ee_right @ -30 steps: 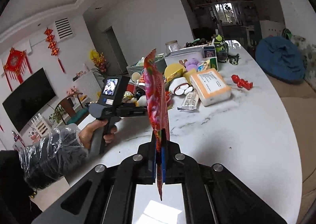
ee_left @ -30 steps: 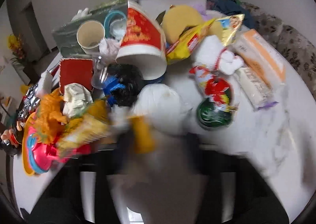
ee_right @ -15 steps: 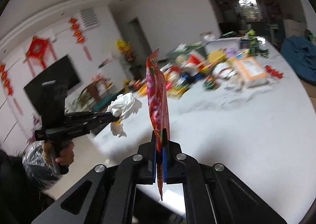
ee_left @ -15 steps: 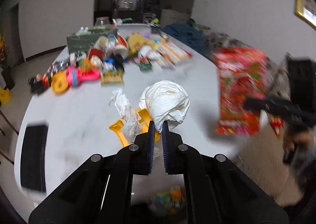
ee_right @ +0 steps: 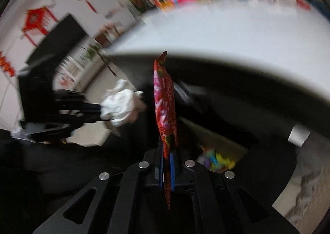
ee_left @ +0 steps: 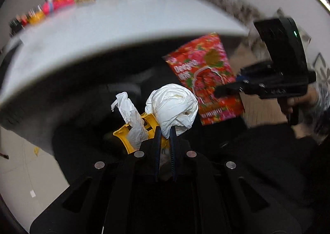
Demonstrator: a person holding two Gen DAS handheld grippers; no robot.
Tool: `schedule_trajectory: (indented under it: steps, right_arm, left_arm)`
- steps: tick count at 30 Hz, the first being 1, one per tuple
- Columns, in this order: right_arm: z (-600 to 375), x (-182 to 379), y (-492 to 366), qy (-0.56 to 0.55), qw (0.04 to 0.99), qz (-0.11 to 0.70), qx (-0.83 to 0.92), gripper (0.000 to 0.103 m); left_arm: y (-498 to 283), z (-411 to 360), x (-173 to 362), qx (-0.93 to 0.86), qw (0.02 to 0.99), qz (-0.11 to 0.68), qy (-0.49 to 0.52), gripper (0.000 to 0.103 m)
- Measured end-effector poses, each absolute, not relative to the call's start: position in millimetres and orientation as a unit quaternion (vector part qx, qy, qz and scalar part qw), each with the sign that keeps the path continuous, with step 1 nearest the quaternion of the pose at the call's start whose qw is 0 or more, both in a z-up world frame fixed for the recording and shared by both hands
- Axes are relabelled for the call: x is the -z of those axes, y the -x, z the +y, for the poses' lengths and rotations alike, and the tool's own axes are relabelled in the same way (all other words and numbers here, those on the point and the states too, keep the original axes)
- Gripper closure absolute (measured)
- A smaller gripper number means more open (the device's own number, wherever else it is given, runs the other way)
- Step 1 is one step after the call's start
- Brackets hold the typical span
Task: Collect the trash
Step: 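Carry the red bag and tissue to the box and release both, then grasp the green tin with the right gripper while the left gripper grasps the yellow snack bag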
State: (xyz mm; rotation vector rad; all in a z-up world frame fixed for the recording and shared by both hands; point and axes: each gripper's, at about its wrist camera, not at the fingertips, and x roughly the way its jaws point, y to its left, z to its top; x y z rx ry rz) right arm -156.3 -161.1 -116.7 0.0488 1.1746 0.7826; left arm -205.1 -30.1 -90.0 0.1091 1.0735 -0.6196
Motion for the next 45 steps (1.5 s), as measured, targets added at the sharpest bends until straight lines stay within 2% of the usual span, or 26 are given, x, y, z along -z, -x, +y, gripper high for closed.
schedule_trajectory:
  steps: [1,2,3,4,5,8,11,12,14,15,16,18,21,23,25,29,30,33,34,35,38,43,45]
  right_arm:
    - [-158.7,135.5,150.1,-0.026,0.749,0.558,-0.355,0.095]
    - [-156.0,154.3,144.2,-0.027,0.739,0.575,-0.350,0.083]
    - [-151.9,179.2,138.0,-0.023,0.728,0.595,-0.339,0.066]
    - [-148.0,198.2,133.6,-0.011,0.720,0.613,-0.326,0.059]
    - [-145.2,209.2,131.6,0.003,0.718,0.621,-0.315,0.059]
    - [-145.6,220.8,132.0,0.004,0.715,0.630,-0.303,0.059]
    - [-154.2,186.2,139.8,-0.015,0.732,0.605,-0.313,0.059]
    - [-158.2,157.5,146.0,-0.017,0.744,0.584,-0.323,0.059]
    - [-160.9,113.8,157.0,-0.021,0.760,0.548,-0.349,0.059]
    - [-165.3,76.3,158.3,-0.027,0.777,0.510,-0.369,0.053]
    - [-170.5,50.1,150.7,-0.032,0.790,0.481,-0.378,0.044]
    - [-177.5,-0.2,131.3,-0.029,0.824,0.420,-0.378,0.031]
    - [-171.4,-41.0,58.2,0.007,0.867,0.367,-0.336,0.028]
    - [-164.9,-46.9,0.9,0.017,0.889,0.351,-0.295,0.028]
    - [-151.7,-41.7,-81.1,0.001,0.901,0.357,-0.247,0.028]
    - [-116.2,-20.3,-194.8,0.001,0.897,0.397,-0.194,0.031]
    - [-109.0,-16.8,-209.1,0.017,0.898,0.401,-0.182,0.034]
    - [-93.8,13.1,-251.7,0.061,0.883,0.440,-0.149,0.035]
    - [-96.0,23.6,-264.7,0.057,0.873,0.461,-0.150,0.039]
    - [-97.3,33.3,-273.8,0.052,0.861,0.481,-0.155,0.042]
    - [-99.6,33.2,-262.1,0.083,0.865,0.463,-0.175,0.047]
    - [-123.1,32.2,-225.8,0.098,0.864,0.448,-0.206,0.047]
    - [-137.0,31.6,-211.3,0.092,0.864,0.447,-0.211,0.047]
  left_arm:
    - [196.0,-33.5,113.6,0.287,0.797,0.528,-0.056,0.091]
    - [187.5,-36.9,135.1,0.282,0.784,0.550,-0.063,0.082]
    - [181.0,-39.6,151.3,0.273,0.775,0.566,-0.072,0.055]
    - [169.3,-44.4,181.1,0.264,0.753,0.597,-0.084,0.038]
    - [162.6,-46.0,197.8,0.258,0.745,0.609,-0.087,0.024]
    - [150.0,-46.5,228.0,0.233,0.729,0.639,-0.079,0.024]
    - [151.1,-39.7,211.4,0.233,0.744,0.622,-0.067,0.024]
    - [154.3,-36.5,200.4,0.233,0.752,0.613,-0.065,0.024]
    - [160.0,-27.4,157.7,0.243,0.775,0.582,-0.050,0.024]
    - [163.5,-25.0,138.4,0.249,0.785,0.565,-0.043,0.024]
    - [168.1,-17.9,101.3,0.257,0.809,0.528,-0.032,0.024]
    - [162.6,-6.4,46.8,0.263,0.843,0.468,-0.014,0.016]
    - [144.5,2.1,-9.2,0.248,0.887,0.389,-0.010,0.012]
    - [112.4,3.6,-34.1,0.217,0.914,0.342,-0.018,0.012]
    - [74.1,4.3,-41.2,0.165,0.929,0.332,-0.015,0.012]
    - [1.4,14.2,-31.1,0.135,0.921,0.363,0.042,0.012]
    - [-9.2,16.1,-25.9,0.132,0.917,0.372,0.049,0.012]
    - [-46.8,16.0,-12.4,0.118,0.909,0.396,0.057,0.012]
    - [-62.1,14.4,-8.0,0.104,0.907,0.404,0.054,0.012]
    - [-69.1,18.7,-2.6,0.100,0.906,0.407,0.052,0.012]
    - [-103.9,12.2,10.1,0.078,0.900,0.425,0.049,0.012]
    - [-170.4,-3.0,37.1,0.050,0.883,0.464,0.046,0.012]
    - [-185.7,-9.6,42.4,0.022,0.889,0.457,0.024,0.011]
